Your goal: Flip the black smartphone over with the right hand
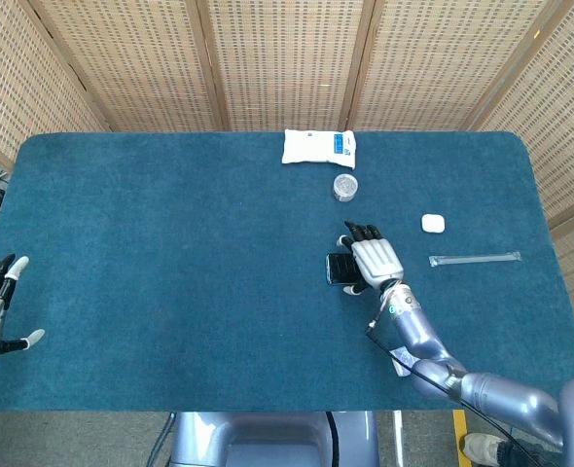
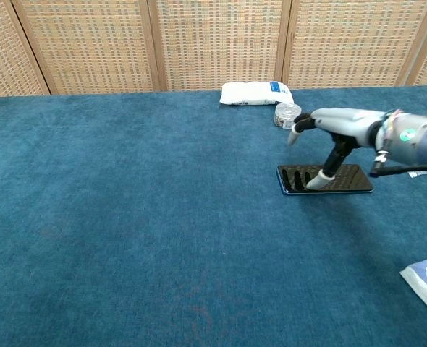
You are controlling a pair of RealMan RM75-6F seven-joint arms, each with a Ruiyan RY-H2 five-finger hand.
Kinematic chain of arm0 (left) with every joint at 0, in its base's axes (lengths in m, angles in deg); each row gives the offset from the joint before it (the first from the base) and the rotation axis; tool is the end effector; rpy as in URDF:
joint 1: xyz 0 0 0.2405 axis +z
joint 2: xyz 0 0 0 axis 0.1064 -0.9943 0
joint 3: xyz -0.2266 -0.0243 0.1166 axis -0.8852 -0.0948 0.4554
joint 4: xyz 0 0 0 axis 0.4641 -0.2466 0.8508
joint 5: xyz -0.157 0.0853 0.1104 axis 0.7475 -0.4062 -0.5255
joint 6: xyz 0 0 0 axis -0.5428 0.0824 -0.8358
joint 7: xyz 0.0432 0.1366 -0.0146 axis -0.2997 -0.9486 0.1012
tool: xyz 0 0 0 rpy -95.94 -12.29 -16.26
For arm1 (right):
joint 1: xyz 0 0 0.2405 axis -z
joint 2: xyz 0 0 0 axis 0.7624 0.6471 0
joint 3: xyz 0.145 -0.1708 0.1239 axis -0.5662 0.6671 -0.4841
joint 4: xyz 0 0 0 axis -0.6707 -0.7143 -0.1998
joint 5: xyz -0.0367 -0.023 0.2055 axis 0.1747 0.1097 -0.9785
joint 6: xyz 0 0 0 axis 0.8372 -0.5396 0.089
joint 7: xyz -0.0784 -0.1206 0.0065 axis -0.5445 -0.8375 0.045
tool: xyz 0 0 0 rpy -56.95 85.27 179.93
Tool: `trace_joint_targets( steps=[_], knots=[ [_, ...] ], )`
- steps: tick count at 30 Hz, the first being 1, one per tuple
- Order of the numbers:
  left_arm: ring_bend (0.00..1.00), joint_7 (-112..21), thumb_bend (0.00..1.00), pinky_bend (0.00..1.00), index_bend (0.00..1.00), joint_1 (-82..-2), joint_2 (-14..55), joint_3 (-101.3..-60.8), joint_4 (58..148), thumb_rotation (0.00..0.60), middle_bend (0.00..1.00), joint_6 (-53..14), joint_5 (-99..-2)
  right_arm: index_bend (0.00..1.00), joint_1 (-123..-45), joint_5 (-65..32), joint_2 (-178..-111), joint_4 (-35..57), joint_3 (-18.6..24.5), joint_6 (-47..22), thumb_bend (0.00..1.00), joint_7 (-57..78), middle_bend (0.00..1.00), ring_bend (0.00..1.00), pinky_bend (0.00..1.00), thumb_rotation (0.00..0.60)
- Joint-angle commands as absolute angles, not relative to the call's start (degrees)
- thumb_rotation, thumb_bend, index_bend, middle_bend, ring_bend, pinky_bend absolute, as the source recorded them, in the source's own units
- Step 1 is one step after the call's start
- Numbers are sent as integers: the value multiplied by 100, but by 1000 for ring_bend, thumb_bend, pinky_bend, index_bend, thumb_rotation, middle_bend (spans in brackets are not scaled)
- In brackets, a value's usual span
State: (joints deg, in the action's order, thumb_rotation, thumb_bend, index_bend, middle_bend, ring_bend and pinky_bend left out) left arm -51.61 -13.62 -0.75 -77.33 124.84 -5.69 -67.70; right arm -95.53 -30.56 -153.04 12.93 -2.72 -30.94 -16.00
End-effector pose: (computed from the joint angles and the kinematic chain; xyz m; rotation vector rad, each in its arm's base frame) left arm -0.3193 0.1997 0.1617 -1.3863 -0.9246 -0.7457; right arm -0.1604 -0.3838 -0.0266 1.7743 -1.1093 0.7738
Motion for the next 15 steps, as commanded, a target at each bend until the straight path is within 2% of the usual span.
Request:
trace_joint_targets(
  steps=[1, 15],
  knots=[
    [0, -5120, 0, 0, 0, -1379, -102, -7754, 12479, 600, 0, -591, -6730, 236, -9732, -3202, -15554, 1037, -180, -3052, 131, -1816, 0, 0, 0, 600],
    [0, -5049, 0, 0, 0, -1405, -133, -7761, 12466, 600, 0, -633, -6640, 247, -9942, -3301, -15912, 444, -118, -3218, 168, -1656, 0, 0, 0, 600]
  ],
)
